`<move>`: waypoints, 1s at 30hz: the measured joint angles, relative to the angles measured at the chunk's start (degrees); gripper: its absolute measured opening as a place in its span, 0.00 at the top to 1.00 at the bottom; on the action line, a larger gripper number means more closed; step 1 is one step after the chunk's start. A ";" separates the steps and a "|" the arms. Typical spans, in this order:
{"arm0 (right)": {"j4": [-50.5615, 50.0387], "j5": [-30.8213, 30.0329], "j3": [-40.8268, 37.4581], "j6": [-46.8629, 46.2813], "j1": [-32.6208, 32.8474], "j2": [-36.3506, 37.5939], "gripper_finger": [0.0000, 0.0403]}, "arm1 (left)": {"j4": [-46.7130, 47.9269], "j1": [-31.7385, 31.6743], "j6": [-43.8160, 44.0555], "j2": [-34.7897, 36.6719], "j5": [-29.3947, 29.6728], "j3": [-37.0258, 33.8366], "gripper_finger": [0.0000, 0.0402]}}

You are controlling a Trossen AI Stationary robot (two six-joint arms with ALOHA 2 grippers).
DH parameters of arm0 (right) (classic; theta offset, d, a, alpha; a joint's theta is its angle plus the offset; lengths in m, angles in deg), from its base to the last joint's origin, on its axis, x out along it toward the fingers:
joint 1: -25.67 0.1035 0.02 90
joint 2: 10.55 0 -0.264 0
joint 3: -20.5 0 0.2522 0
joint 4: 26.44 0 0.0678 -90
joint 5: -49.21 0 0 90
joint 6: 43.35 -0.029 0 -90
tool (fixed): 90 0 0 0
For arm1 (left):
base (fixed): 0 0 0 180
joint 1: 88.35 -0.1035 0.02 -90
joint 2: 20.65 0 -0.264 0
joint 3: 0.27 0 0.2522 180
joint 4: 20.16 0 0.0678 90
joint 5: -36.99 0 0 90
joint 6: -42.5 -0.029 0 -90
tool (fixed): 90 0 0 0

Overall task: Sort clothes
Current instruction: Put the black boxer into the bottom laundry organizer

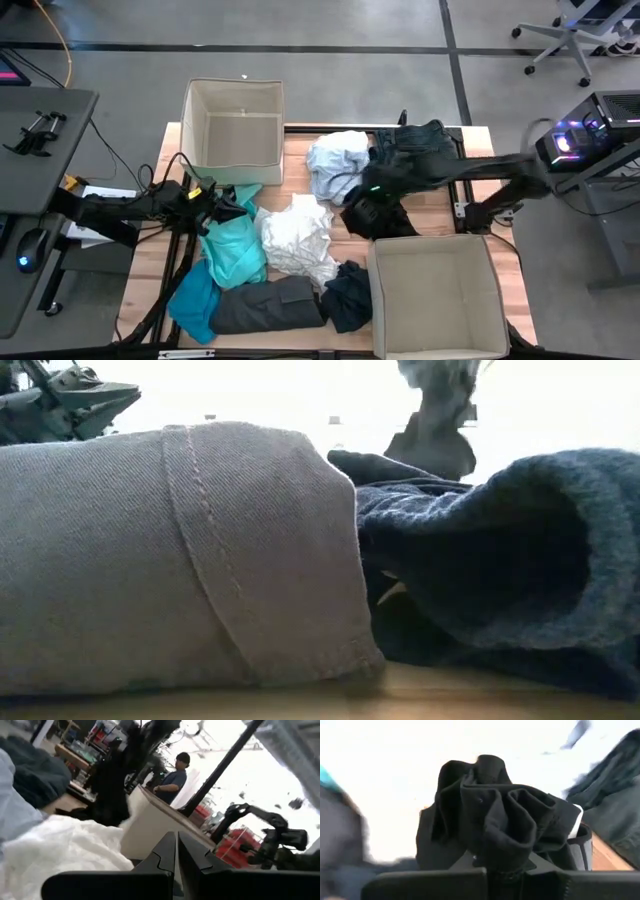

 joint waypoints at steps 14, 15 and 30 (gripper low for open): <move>-0.05 -9.98 23.31 -18.03 24.31 9.09 1.00 | -7.03 0.00 4.47 0.00 0.68 0.00 1.00; -0.36 -9.90 23.47 -21.04 26.69 9.04 1.00 | -7.39 0.00 4.45 0.02 0.68 0.00 1.00; -12.95 12.88 -8.11 -69.87 49.95 5.52 1.00 | -9.02 0.00 4.47 0.00 0.68 0.00 1.00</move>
